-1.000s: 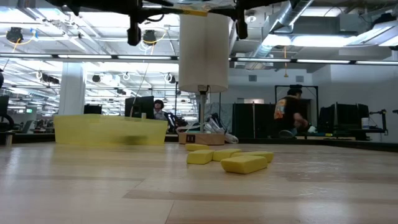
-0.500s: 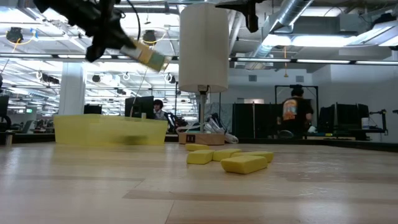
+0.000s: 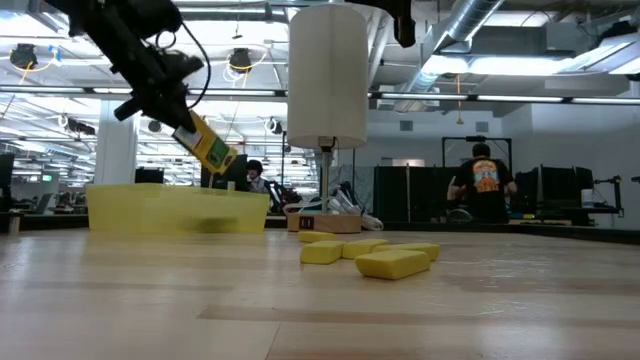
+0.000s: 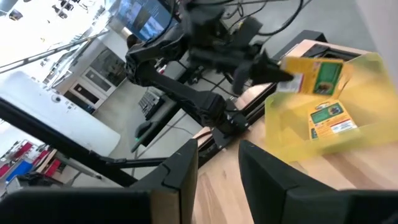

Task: Pick & Place School Supplies
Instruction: Put the crayon box into the yellow bin, then put the eraser into the bottom left black bin

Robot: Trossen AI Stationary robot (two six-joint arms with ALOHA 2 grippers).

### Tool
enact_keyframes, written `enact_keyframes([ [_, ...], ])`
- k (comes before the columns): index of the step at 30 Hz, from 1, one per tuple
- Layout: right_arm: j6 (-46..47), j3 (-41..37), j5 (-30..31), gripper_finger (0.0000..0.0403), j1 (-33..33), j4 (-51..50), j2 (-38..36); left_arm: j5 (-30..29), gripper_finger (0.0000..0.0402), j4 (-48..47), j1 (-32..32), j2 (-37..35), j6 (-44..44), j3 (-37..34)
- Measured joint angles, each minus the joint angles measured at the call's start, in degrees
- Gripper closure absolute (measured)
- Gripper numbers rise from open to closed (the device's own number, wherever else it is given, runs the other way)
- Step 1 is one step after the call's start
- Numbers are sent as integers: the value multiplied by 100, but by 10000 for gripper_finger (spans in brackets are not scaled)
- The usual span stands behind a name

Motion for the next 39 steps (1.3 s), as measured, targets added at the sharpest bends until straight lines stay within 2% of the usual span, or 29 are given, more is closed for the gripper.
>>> enact_keyframes([
  [4,-2,-2,14,295,64,1,1,77,377,64,363,104,-37,-302],
  [8,-31,-2,17,295,62,0,2,700,374,509,598,82,-319,-784],
  [12,-48,-2,17,295,60,-1,2,1032,338,869,618,-7,-713,-1050],
  [17,-70,-4,-10,295,60,-9,2,984,284,938,618,-240,-812,-1050],
  [22,-72,-4,-25,295,60,-14,2,868,247,942,618,-587,-978,-1050],
  [26,-70,-4,-43,295,60,-16,2,1617,243,1310,515,-1064,-1273,-928],
  [29,-100,-4,-47,295,60,-15,2,2441,258,2018,100,-1367,-1263,-743],
  [31,-112,-4,-47,295,48,-17,2,2731,271,2070,-306,-1430,-1169,-564],
  [35,-202,-4,-49,295,-1,-17,2,2750,295,2078,-1402,-1272,-1096,-415],
  [39,-203,-4,-49,295,-37,-14,2,2204,329,2108,-2648,-686,-1063,-417],
])
